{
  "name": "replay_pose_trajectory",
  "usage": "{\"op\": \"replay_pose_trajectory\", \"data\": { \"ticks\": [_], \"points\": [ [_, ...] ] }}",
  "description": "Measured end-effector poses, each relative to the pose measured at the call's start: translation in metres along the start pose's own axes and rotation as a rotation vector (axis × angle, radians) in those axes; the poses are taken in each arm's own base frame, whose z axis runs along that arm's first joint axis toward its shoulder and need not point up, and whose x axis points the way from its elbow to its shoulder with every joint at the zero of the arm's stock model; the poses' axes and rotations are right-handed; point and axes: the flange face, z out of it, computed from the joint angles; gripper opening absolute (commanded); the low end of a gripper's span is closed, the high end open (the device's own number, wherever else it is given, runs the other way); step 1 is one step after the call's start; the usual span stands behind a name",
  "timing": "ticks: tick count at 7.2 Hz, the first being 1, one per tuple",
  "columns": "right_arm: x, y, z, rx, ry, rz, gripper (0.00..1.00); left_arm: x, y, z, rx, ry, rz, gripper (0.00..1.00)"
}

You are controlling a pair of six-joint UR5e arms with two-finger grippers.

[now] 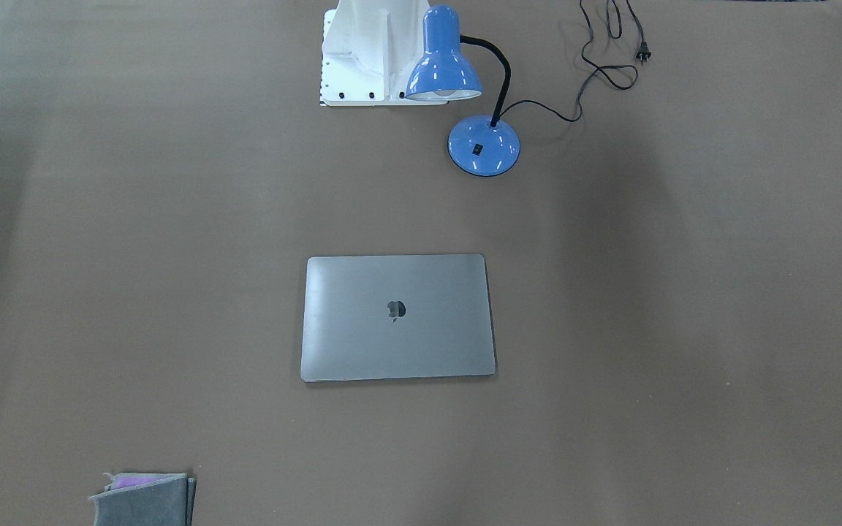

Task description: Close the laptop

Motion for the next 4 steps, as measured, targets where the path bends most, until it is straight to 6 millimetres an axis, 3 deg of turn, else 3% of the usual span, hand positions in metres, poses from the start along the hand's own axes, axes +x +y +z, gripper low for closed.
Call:
{"op": "replay_pose_trajectory", "data": {
  "ticks": [2,4],
  "points": [
    [0.008,0.011,0.006,-0.024,0.013,0.01,1.0,-0.021,0.039,0.005,-0.004,0.046,-0.072,1.0],
    [0.007,0.012,0.006,-0.023,0.002,0.011,1.0,-0.025,0.062,0.007,-0.008,0.049,-0.095,1.0]
  ]
}}
